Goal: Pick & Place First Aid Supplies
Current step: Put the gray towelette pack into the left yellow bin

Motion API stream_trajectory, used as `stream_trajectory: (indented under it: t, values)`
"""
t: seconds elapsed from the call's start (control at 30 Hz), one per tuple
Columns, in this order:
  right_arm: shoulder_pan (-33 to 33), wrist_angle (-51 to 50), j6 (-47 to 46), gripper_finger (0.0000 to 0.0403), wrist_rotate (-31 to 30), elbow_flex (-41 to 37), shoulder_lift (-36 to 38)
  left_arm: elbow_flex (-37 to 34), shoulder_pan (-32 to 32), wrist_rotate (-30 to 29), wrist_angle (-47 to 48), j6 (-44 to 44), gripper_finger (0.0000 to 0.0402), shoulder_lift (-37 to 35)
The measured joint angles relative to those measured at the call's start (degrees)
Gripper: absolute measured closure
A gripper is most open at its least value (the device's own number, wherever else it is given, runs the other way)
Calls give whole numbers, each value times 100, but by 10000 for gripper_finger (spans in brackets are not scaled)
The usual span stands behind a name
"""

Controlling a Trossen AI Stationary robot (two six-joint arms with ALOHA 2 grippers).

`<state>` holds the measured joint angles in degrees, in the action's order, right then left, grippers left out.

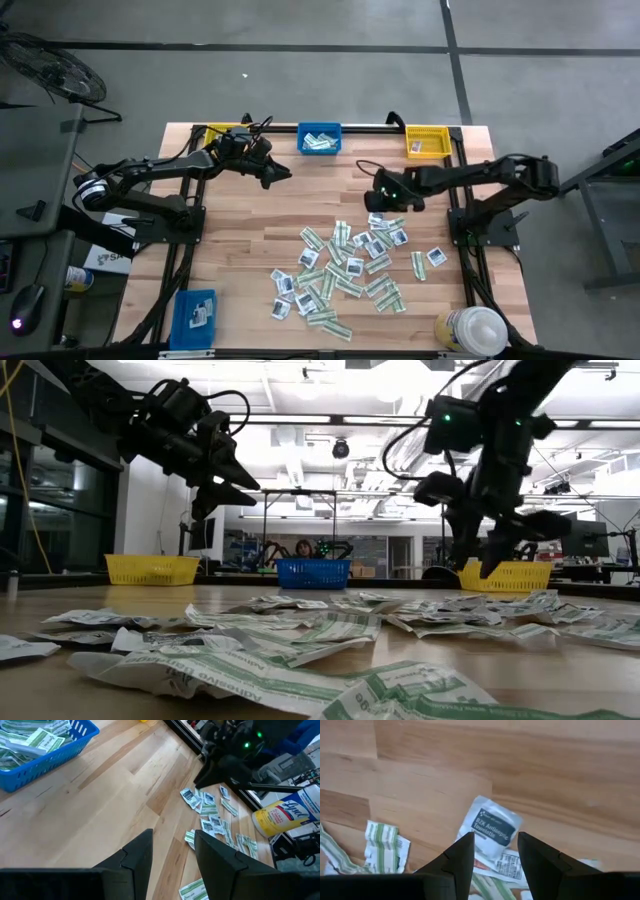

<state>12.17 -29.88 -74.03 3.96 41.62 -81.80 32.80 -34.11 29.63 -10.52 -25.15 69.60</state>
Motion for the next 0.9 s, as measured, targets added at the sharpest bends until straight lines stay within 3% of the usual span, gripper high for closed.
stream_trajectory:
  t: [0.23, 0.9]
  values:
    - [-260, 356, -509, 258, -221, -440, 0, 0, 0, 69, 4, 0, 257, 0]
    - [-298, 1441, -720, 262, -468, -1014, 11, 0, 0, 87, 15, -4, 257, 0]
